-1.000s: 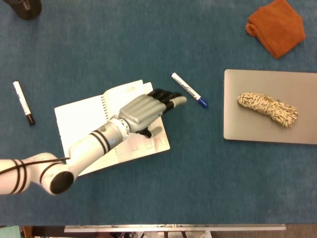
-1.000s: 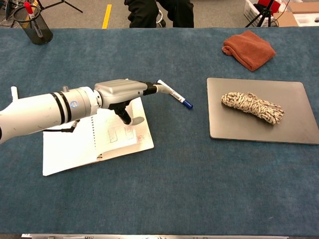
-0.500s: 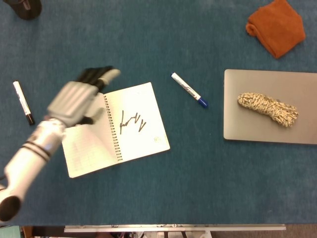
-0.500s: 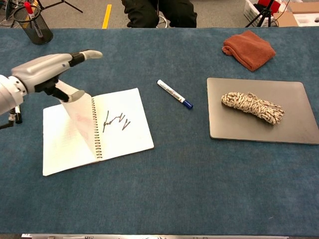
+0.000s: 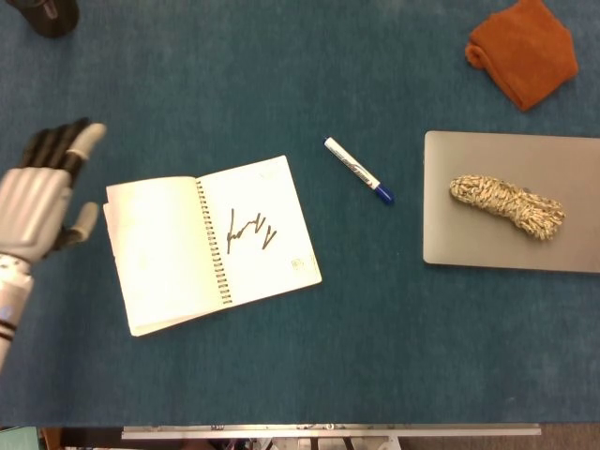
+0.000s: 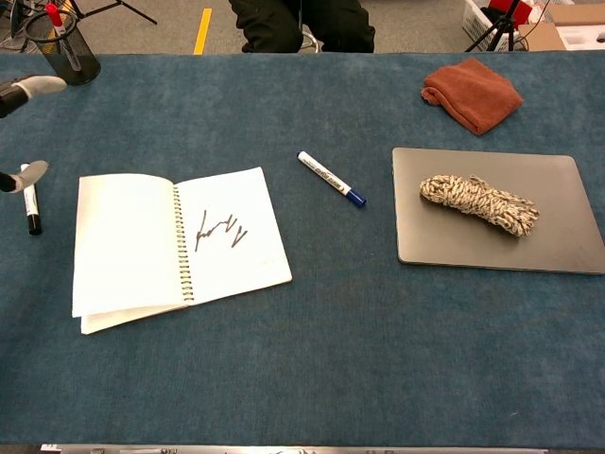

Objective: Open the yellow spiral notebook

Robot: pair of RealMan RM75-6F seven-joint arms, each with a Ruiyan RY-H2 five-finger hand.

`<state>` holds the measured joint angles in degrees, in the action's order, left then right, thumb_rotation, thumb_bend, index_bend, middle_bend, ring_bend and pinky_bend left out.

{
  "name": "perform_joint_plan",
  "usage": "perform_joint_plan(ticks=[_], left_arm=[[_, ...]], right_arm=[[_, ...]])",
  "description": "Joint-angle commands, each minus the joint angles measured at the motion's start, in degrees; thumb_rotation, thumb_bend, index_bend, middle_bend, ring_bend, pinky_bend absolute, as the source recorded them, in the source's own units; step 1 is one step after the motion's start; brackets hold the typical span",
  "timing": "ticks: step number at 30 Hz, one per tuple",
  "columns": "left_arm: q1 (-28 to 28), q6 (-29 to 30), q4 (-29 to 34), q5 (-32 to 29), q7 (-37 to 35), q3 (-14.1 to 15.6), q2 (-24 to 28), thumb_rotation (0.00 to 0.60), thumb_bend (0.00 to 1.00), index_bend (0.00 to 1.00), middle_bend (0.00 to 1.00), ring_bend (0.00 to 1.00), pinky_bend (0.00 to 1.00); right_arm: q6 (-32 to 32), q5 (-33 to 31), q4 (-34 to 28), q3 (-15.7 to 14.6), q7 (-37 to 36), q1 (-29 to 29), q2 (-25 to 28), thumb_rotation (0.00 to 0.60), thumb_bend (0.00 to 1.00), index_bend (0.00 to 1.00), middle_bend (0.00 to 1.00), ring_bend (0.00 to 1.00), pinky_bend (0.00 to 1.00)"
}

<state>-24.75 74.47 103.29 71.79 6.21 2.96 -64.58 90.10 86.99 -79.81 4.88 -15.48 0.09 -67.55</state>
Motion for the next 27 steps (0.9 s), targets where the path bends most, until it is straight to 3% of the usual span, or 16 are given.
perform_joint_plan(ticks=[1, 13, 27], left_arm=[[4.1, 5.0, -2.3, 0.1, -0.4, -0.7, -2.1, 0.6, 0.39, 0.01, 0.02, 0.0, 0.0], [13.6, 15.6, -9.0, 1.0, 0.9, -1.5, -7.8, 0.6, 0.38, 0.05, 0.03, 0.0, 0.0], [18.5, 17.1, -8.5, 4.0, 0.2, -1.5, -6.3, 0.6, 0.38, 0.06, 0.03, 0.0, 0.0]], right_arm=[[-0.5, -0.2, -1.2, -0.1, 1.2, 0.2, 0.6, 0.6, 0.19, 0.16, 0.21, 0.1, 0.18], [-2.5, -1.1, -4.9, -0.5, 5.7, 0.6, 2.0, 0.6, 0.19, 0.16, 0.21, 0.1, 0.18], [-3.6, -0.6, -6.5, -0.8, 7.5, 1.5, 2.2, 0.6, 0.19, 0.16, 0.21, 0.1, 0.18]])
